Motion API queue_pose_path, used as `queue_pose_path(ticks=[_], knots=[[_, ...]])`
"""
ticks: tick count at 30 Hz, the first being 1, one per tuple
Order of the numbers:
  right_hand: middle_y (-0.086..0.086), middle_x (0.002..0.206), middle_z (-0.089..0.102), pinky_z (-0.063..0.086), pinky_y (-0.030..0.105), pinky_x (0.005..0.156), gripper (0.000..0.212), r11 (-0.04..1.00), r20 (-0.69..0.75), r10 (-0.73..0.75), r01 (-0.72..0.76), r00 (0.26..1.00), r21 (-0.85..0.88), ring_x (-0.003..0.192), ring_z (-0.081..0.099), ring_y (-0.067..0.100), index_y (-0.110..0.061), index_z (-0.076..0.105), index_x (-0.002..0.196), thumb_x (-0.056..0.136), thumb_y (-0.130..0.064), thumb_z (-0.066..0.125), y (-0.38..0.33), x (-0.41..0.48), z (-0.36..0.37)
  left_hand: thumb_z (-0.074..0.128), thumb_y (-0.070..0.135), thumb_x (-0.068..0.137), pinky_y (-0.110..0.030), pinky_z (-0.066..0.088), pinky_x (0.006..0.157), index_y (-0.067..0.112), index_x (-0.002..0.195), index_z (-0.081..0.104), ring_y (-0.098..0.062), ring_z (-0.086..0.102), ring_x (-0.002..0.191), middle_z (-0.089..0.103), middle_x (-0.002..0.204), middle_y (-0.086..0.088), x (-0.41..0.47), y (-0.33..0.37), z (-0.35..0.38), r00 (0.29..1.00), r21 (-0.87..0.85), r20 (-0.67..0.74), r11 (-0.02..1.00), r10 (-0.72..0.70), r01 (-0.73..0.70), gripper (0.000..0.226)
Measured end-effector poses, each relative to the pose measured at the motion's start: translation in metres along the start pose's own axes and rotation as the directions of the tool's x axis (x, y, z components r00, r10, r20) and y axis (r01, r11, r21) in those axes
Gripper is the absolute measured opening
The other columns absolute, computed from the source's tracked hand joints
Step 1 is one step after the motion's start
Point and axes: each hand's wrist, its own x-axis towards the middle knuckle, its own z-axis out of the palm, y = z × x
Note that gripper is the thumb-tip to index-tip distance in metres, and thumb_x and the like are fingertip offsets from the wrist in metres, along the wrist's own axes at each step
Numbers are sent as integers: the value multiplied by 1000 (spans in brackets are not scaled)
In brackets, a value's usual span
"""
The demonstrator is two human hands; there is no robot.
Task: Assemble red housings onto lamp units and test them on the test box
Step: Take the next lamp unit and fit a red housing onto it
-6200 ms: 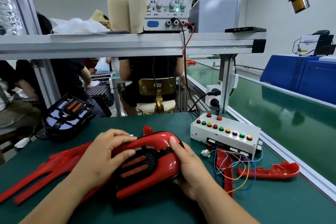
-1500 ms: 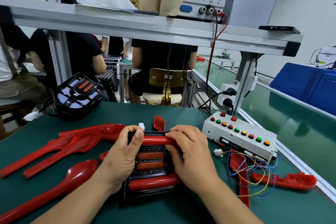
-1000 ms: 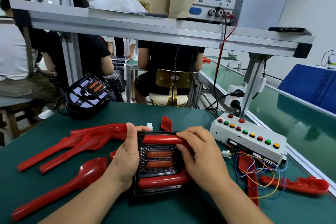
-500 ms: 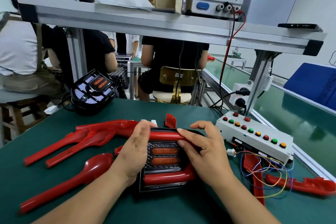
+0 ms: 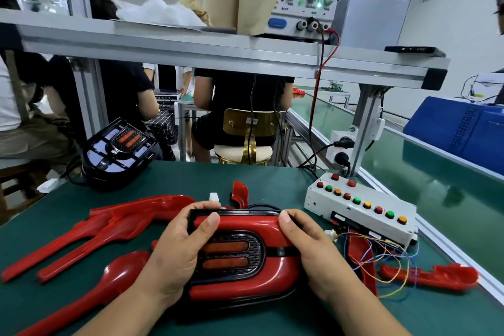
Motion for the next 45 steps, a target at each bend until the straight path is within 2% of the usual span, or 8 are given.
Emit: queue_pose_path(ticks=[10, 16, 24, 30, 33, 37, 39, 45], knots=[[8, 82, 72, 59, 38, 69, 39, 995, -38, -85, 82, 996, -63, 72, 68, 22, -11, 65, 94, 76, -45, 69, 5, 2, 5, 67, 29, 78, -46, 59, 54, 23, 92, 68, -43, 73, 76, 74, 89, -21, 0, 0, 5, 998, 17, -60, 1000, 19, -18, 15], [5, 88, 73, 55, 48, 85, 49, 930, -182, -159, 86, 970, -358, 86, 70, 24, -17, 66, 91, 80, -65, 62, 16, 17, 6, 67, 30, 79, -47, 59, 55, 11, 109, 57, -45, 72, 77, 74, 90, -21, 6, -6, 9, 993, -25, -107, 998, -59, 57, 37], [2, 84, 75, 60, 38, 77, 65, 948, -161, -86, 31, 983, -317, 80, 72, 19, -17, 70, 87, 65, -77, 58, 16, 19, -1, 75, 41, 70, -53, 59, 66, 22, 111, 60, -44, 72, 82, 74, 95, -18, 10, -3, 4, 984, 38, -120, 990, -130, 136, 48], [2, 85, 75, 60, 34, 73, 60, 962, -186, -88, 35, 979, -271, 78, 72, 17, -16, 70, 89, 67, -71, 61, 18, 18, -3, 67, 51, 73, -27, 52, 80, 31, 127, 52, -17, 64, 107, 58, 132, -4, 3, 11, 2, 988, 245, -127, 962, -90, 119, 60], [4, 86, 75, 60, 34, 71, 59, 975, -180, -61, 20, 982, -221, 78, 73, 19, -15, 70, 91, 66, -68, 64, 18, 17, -1, 58, 77, 73, -25, 32, 99, 52, 124, 43, -2, 39, 121, 41, 134, 19, -10, 19, -6, 956, 824, 117, 512, 268, -244, 58], [7, 92, 75, 58, 45, 84, 63, 975, -185, -41, -1, 982, -222, 88, 72, 26, -14, 70, 93, 65, -70, 64, 16, 16, -1, 60, 82, 60, -27, 53, 76, 48, 104, 66, 2, 54, 89, 54, 97, 30, -27, 20, 16, 751, 777, 629, -134, 201, -615, 55], [7, 92, 75, 57, 47, 86, 64, 973, -162, -23, -15, 987, -229, 88, 72, 26, -15, 70, 94, 66, -71, 62, 14, 15, -3, 78, 70, 56, -21, 54, 62, 42, 103, 72, 1, 59, 74, 60, 82, 26, -30, 15, 24, 707, 721, 693, -176, 143, -671, 55], [11, 91, 76, 57, 44, 87, 56, 982, -48, 62, -69, 997, -175, 86, 73, 29, -19, 76, 90, 79, -70, 55, 13, 17, -13, 76, 51, 76, -8, 38, 79, 44, 119, 67, 12, 41, 80, 49, 87, 29, -35, 13, 25, 783, 790, 599, 32, 171, -612, 45]])
